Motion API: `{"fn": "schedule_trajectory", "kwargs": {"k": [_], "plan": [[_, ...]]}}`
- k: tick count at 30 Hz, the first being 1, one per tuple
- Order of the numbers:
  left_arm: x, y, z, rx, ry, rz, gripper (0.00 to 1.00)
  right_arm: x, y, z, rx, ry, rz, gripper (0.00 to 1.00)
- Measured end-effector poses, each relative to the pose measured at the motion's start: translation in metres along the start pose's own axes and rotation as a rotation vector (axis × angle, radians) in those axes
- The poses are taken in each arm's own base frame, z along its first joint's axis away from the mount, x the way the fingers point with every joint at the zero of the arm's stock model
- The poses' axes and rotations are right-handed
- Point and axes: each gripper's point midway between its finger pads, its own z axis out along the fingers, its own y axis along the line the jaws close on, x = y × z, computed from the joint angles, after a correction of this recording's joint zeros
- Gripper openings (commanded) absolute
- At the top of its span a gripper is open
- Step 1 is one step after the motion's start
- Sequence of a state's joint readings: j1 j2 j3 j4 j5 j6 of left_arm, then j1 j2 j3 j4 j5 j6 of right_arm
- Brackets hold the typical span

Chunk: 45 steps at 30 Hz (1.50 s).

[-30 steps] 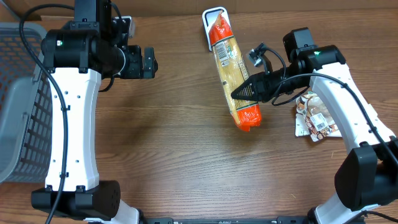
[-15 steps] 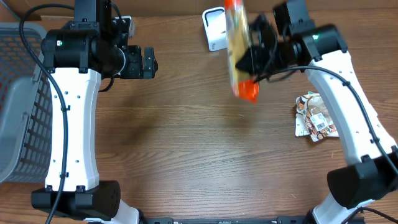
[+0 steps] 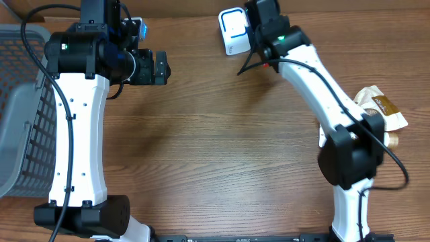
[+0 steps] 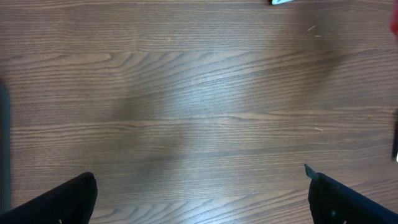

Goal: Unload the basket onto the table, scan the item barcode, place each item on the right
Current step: 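Raise the spaghetti pack and hold its barcode before the scanner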

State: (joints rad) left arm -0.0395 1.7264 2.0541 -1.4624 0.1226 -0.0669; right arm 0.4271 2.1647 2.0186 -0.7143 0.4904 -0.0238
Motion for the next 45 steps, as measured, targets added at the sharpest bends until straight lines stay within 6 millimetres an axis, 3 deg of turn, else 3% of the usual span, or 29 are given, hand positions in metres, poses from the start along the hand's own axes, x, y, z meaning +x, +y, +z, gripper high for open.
{"fn": "schedule_trajectory", "kwargs": {"k": [5, 12, 18, 22, 32, 37, 45], "plan": [[0.000, 0.000, 0.000, 0.000, 0.000, 0.000, 1.00, 0.007, 0.000, 0.035, 0.115, -0.013, -0.176, 0.04], [0.000, 0.000, 0.000, 0.000, 0.000, 0.000, 1.00, 0.009, 0.008, 0.058, 0.266, -0.033, -0.387, 0.04], [0.000, 0.000, 0.000, 0.000, 0.000, 0.000, 0.99, 0.024, 0.027, 0.073, 0.318, -0.008, -0.527, 0.04], [0.000, 0.000, 0.000, 0.000, 0.000, 0.000, 0.99, 0.036, 0.029, 0.081, 0.342, 0.025, -0.575, 0.04], [0.000, 0.000, 0.000, 0.000, 0.000, 0.000, 1.00, 0.051, 0.027, 0.094, 0.374, 0.066, -0.611, 0.04], [0.000, 0.000, 0.000, 0.000, 0.000, 0.000, 1.00, 0.038, 0.016, 0.089, 0.463, 0.028, -0.568, 0.04], [0.000, 0.000, 0.000, 0.000, 0.000, 0.000, 1.00, 0.037, 0.009, 0.086, 0.509, 0.046, -0.589, 0.04]]}}
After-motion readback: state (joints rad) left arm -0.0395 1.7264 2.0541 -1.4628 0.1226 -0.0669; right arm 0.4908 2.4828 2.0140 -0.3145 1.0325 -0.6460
